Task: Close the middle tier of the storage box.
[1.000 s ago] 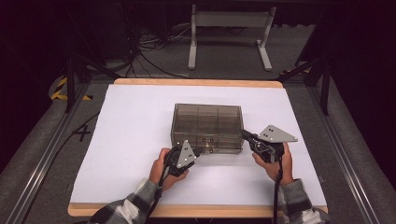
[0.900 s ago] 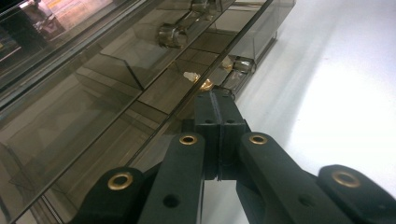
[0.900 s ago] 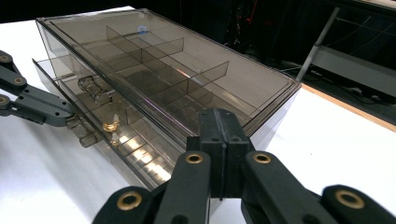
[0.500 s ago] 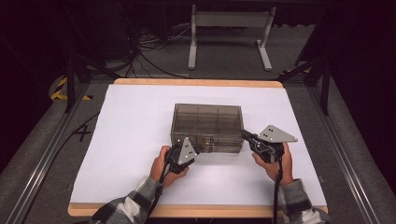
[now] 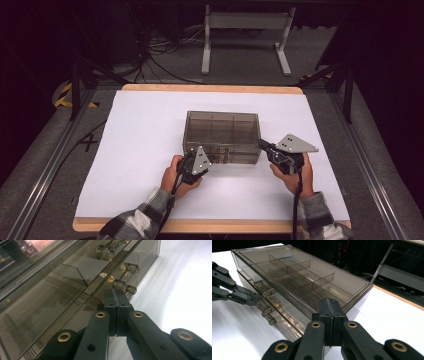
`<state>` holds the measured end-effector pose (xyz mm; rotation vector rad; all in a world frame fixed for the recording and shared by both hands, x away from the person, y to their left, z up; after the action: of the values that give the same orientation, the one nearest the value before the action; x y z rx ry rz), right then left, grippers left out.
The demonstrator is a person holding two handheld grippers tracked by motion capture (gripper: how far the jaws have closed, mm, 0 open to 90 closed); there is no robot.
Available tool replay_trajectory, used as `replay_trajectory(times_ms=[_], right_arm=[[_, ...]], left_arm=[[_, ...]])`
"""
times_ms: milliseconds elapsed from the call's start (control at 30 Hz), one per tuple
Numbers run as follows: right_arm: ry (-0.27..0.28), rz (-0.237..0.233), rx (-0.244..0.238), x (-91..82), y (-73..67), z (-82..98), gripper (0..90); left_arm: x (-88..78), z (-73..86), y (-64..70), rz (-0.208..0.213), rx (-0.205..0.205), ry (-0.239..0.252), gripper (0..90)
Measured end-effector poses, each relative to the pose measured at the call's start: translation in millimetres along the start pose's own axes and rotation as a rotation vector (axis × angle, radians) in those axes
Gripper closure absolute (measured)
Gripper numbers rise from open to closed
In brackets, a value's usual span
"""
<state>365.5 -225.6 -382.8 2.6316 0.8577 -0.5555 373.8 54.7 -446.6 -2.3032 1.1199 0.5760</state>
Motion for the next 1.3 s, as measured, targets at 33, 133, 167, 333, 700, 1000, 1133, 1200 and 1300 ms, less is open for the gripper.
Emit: replay_trajectory(times_ms=[33, 133, 167, 333, 700, 1000, 1133, 1200, 1300], right_arm=[[-0.001, 0.001, -0.002, 0.0, -0.2, -0.1, 90.0], [-0.001, -0.001, 0.002, 0.0, -0.2, 0.1, 90.0], [-0.002, -0.001, 0.003, -0.1, -0.2, 0.1, 90.0], [-0.001, -0.001, 0.003, -0.1, -0.2, 0.1, 90.0], [-0.003, 0.004, -0.002, -0.2, -0.9, 0.1, 90.0], [-0.008, 0.024, -0.014, -0.3, -4.0, -0.7, 90.0], [-0.007, 0.038, -0.03, 0.1, -5.5, -1.0, 90.0], [-0.012, 0.041, -0.037, -0.1, -6.0, -1.3, 90.0], [-0.016, 0.055, -0.058, 0.0, -7.6, -2.2, 90.0]], left_arm=[[0.6, -0.2, -0.3, -0.002, 0.0, 0.001, 89.4], [1.1, -0.5, -1.3, -0.003, -0.001, 0.0, 89.4], [1.2, -0.6, -1.6, -0.004, -0.001, -0.001, 89.4], [2.2, -0.8, -2.0, -0.012, -0.003, -0.006, 89.3], [3.7, -1.0, -2.6, -0.014, 0.01, -0.034, 89.6], [5.3, 0.2, -2.3, -0.01, 0.015, -0.047, 89.5], [4.8, 0.7, -2.6, -0.008, 0.01, -0.044, 89.2], [4.8, 0.7, -2.5, -0.008, 0.009, -0.042, 89.0], [4.7, 0.7, -2.4, -0.007, 0.009, -0.042, 88.7]])
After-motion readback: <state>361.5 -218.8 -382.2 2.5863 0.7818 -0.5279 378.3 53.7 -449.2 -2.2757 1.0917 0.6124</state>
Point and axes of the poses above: each handheld gripper's, and its own axes: x roughly forward along the jaws, z roughly out of its underside, y roughly to its right, the point moved 1 cm from there along x, roughly forward along the jaws, and after that the axes turned 4 degrees about -y, right-handed, at the moved point
